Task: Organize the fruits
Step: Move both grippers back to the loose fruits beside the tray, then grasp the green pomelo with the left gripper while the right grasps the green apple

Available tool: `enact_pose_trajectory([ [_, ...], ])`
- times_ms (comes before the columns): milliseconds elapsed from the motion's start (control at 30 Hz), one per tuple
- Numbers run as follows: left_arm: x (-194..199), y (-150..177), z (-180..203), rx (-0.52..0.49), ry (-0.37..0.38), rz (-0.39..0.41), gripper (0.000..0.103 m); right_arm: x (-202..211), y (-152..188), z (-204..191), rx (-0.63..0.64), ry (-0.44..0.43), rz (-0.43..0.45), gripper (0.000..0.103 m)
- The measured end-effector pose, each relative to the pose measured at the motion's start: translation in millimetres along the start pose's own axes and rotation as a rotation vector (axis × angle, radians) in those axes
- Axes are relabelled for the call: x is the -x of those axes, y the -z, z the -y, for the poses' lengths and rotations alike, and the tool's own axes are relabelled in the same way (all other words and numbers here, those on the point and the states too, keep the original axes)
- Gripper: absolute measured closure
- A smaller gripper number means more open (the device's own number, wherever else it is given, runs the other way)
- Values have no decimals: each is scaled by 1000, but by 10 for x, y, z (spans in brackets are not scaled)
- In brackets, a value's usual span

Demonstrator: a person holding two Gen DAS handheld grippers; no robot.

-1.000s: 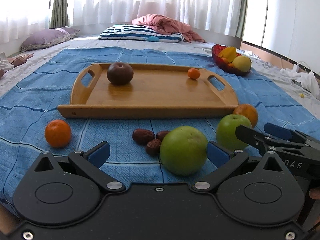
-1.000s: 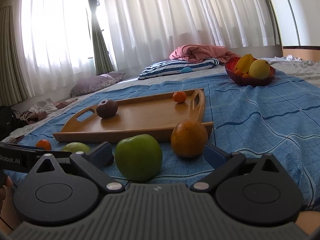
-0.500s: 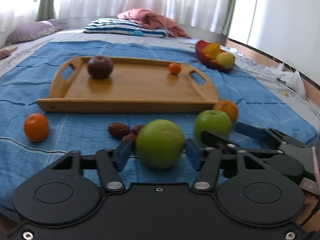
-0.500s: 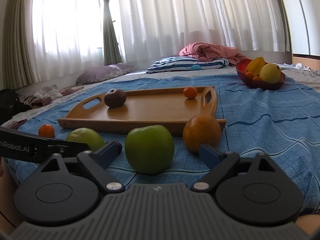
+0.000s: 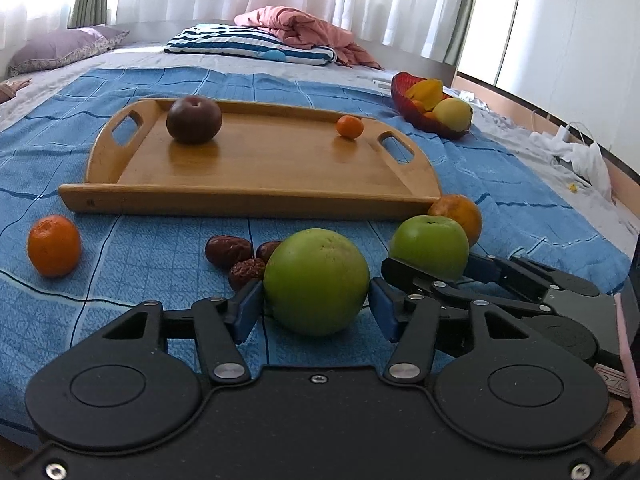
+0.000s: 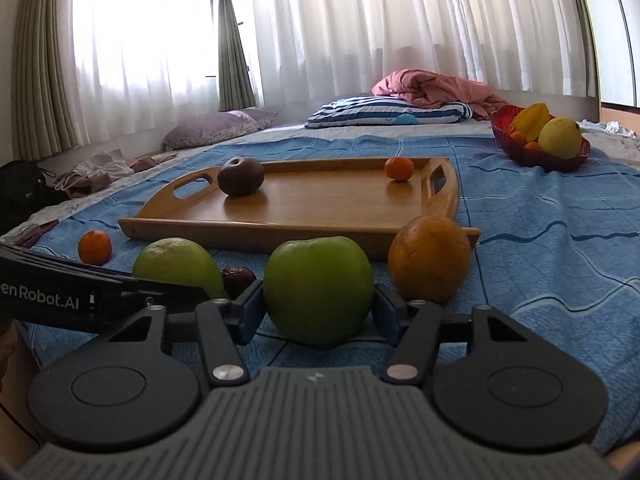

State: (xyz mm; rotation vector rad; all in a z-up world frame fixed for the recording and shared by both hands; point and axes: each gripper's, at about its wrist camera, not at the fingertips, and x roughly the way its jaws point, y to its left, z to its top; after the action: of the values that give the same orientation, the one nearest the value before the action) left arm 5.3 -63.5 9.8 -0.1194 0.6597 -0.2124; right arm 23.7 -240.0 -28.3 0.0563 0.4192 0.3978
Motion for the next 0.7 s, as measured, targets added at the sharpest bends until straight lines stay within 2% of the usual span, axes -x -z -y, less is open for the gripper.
enact_pose_trajectory([
  [133, 11, 3, 1, -1, -5, -4, 48, 0, 12, -8, 3, 6, 6, 43],
  [400, 97, 46, 2, -26, -21, -1, 48, 79, 57, -68, 28, 24, 34, 44],
  [700, 115, 149, 54, -42, -61, 59, 46, 237, 144, -153, 28, 66, 70, 44],
])
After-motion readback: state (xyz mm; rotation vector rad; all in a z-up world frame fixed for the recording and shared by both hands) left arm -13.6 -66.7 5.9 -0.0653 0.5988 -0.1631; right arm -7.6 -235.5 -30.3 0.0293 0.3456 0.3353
